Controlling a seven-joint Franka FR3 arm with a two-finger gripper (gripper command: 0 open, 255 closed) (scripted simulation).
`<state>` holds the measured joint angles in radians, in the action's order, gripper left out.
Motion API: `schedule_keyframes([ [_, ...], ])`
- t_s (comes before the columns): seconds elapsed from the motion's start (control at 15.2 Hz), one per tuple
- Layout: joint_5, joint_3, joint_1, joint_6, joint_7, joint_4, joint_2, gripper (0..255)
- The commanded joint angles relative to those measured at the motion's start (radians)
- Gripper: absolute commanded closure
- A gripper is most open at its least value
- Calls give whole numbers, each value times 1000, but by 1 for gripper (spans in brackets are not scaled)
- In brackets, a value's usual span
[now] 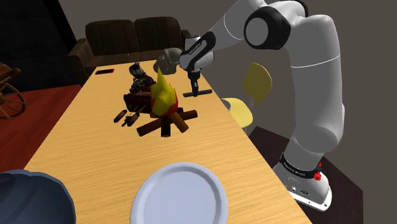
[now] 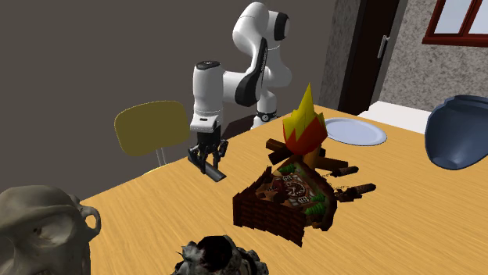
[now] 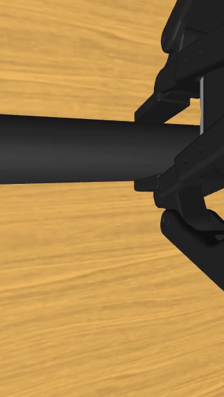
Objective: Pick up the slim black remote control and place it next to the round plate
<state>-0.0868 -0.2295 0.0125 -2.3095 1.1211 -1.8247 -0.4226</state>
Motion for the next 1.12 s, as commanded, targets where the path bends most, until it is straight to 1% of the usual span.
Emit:
schedule_keyframes([
  [0.0, 0, -1, 0, -6, -1, -1, -3, 255],
  [0.4, 0, -1, -1, -5, 1, 0, -4, 255],
  [1.06, 20, -11, 6, 105, -10, 46, 62, 255],
])
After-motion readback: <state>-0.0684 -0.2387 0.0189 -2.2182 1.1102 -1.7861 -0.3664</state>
